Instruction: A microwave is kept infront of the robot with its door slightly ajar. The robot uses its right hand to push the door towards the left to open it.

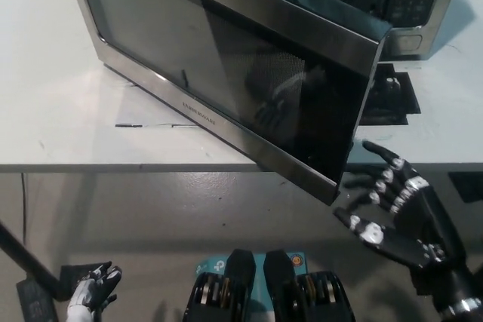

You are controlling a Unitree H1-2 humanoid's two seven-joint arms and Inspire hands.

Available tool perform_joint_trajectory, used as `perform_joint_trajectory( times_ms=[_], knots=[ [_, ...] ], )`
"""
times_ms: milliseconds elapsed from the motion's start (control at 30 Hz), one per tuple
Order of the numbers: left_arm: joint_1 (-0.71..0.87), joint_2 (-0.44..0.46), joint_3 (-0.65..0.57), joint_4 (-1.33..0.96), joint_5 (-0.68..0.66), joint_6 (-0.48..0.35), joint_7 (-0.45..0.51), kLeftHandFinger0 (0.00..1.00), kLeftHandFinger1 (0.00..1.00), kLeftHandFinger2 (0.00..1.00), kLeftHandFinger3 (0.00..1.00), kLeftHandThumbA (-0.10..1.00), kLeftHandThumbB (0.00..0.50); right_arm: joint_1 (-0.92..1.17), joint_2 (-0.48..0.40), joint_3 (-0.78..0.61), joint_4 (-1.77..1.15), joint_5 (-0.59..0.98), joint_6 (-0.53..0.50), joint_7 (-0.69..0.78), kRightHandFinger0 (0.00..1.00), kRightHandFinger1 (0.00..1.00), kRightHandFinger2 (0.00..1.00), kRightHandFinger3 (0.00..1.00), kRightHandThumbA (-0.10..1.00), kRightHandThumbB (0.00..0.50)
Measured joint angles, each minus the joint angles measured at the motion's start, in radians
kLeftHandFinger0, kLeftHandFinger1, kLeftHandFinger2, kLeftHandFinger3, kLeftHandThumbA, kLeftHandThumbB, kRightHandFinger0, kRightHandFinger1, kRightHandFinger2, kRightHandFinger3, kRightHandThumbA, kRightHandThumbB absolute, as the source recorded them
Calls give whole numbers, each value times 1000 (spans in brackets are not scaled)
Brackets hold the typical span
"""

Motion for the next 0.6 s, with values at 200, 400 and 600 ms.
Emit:
perform_joint_trajectory(
  times_ms=[200,400,600],
  knots=[
    [-1,0,0,4,0,-3,0,1000,1000,972,941,436,129,111,-62,-62,-69,29,11,5,289,399,532,820,837,219],
    [-1,-2,2,5,-2,-5,0,1000,1000,991,913,410,123,164,-104,-213,26,29,2,-8,241,348,469,755,798,234],
    [-1,-3,-3,4,1,-5,0,1000,1000,965,901,438,123,131,-110,-320,337,-4,-46,-57,262,371,472,734,740,293]
  ],
)
